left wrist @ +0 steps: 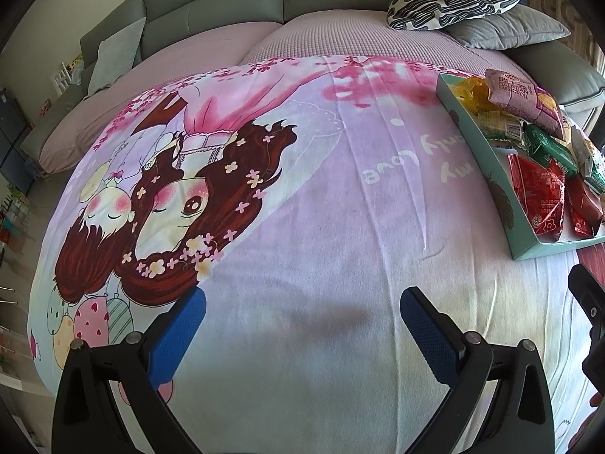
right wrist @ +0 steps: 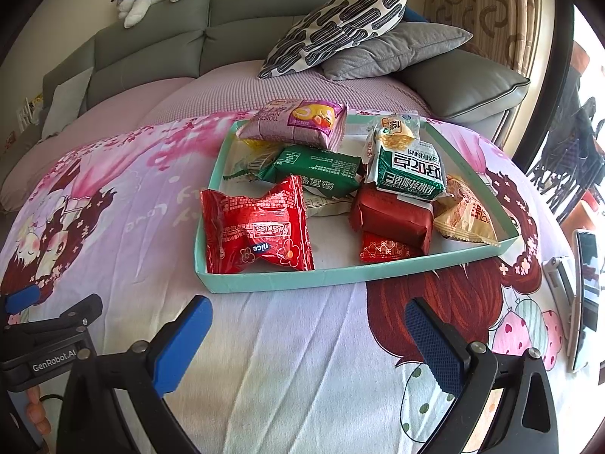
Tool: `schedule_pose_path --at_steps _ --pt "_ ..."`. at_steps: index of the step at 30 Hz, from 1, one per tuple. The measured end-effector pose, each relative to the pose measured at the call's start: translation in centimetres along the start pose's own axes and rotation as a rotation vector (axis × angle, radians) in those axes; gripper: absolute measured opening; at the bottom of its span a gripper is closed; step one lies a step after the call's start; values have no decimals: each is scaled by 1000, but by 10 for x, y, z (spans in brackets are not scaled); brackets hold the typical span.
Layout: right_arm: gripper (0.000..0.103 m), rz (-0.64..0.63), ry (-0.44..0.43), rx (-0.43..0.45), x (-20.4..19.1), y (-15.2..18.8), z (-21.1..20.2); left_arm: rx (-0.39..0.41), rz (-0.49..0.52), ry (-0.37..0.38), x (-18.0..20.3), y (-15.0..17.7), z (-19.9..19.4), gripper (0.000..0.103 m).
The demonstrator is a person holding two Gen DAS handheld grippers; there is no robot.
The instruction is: Organize snacks
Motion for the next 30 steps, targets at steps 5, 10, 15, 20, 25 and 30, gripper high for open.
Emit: schedule_pose_path --at_steps 5,10,15,20,25,30 --pt "103 0 0 0 0 0 0 -1 -1 -1 -1 0 0 102" --pt "103 -1 1 -2 0 0 0 -2 -1 -1 -1 -1 1 102" --pt "103 0 1 -1 0 -1 0 -4 -4 -4 -1 1 2 102" --pt "103 2 3 -2 1 0 1 -5 -3 -4 -1 1 2 102" --pt "103 2 3 -3 1 0 1 -5 -3 -4 -1 1 2 102" --pt "103 3 4 -3 1 0 1 -5 -2 -4 -1 1 2 102"
Point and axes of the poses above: each gripper's, at about its wrist camera, not at the fingertips, and z roughly the way its jaws point, x to its right, y to its underside, the point moved 6 cm from there along z, roughly the way its jaws point, and after that the axes turned 2 degrees about -z, right-handed, at the moved point
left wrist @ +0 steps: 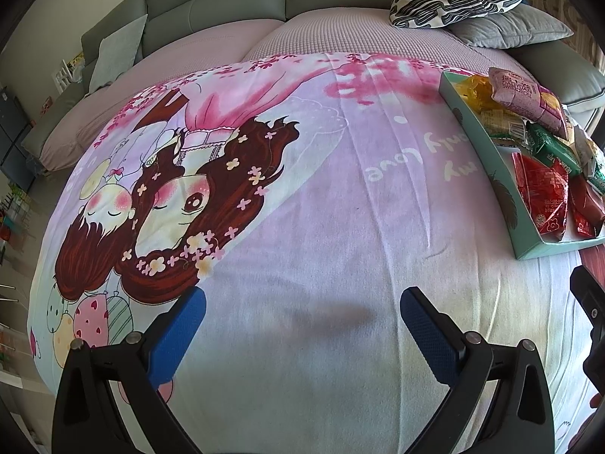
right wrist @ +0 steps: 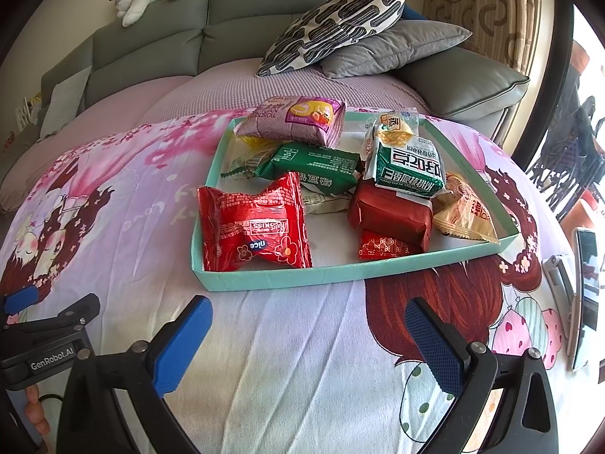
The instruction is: Organize snacks
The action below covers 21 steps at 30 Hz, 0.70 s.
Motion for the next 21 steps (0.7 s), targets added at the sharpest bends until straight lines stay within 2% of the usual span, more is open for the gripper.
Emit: schedule_pose_path --at_steps 21 --pt "103 1 4 -8 0 3 3 2 -7 -3 2 2 2 102"
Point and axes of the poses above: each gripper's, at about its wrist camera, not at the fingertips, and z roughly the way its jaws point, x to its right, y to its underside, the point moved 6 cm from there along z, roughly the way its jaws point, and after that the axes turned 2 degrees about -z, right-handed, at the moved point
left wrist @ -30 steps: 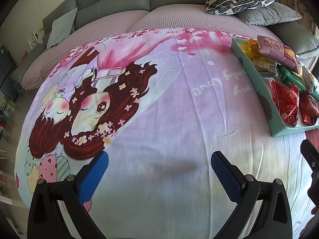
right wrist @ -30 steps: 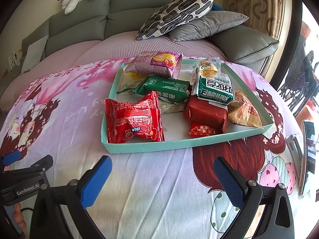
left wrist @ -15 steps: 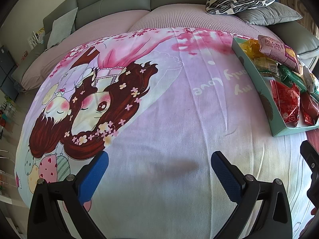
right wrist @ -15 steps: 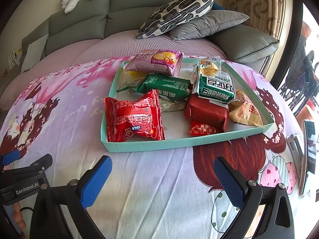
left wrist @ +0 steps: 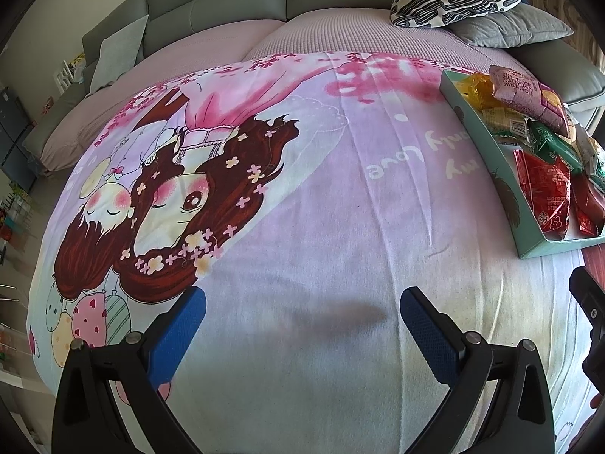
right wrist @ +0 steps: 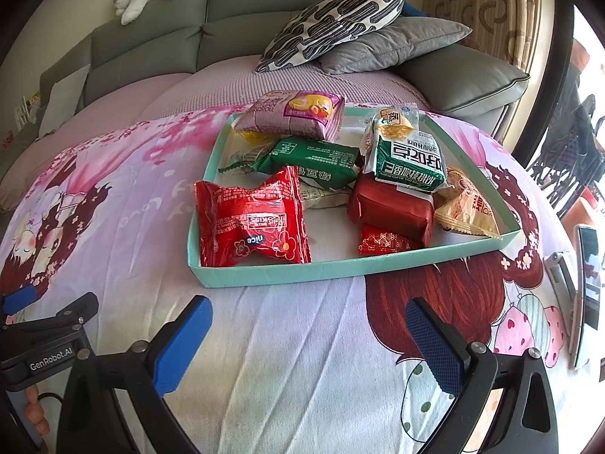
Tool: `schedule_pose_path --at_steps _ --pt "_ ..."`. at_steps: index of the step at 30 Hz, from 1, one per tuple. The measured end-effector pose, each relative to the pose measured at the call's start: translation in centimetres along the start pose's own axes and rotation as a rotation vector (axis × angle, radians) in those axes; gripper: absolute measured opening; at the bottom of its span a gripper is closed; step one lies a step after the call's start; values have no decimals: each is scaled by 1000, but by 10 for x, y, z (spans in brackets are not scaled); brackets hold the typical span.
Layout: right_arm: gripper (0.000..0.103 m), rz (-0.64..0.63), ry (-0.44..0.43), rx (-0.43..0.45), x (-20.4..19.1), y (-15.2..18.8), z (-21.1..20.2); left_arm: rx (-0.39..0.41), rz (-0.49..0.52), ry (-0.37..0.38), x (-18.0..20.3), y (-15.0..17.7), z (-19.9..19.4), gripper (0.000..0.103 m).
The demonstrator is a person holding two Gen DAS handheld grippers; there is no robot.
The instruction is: Organize snacks
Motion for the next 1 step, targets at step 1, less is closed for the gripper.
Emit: schedule_pose_path --at_steps 1 --pt "103 2 -3 1 0 1 0 -3 -1 4 0 0 1 102"
Point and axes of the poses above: each gripper's, at about its wrist camera, not at the fingertips, and z roughly the way its jaws point, x to its right, y to its underside, the point moved 6 cm from there along z, roughly the way its jaws point, and after that the axes turned 2 degrees about -z, right-handed, at the moved point
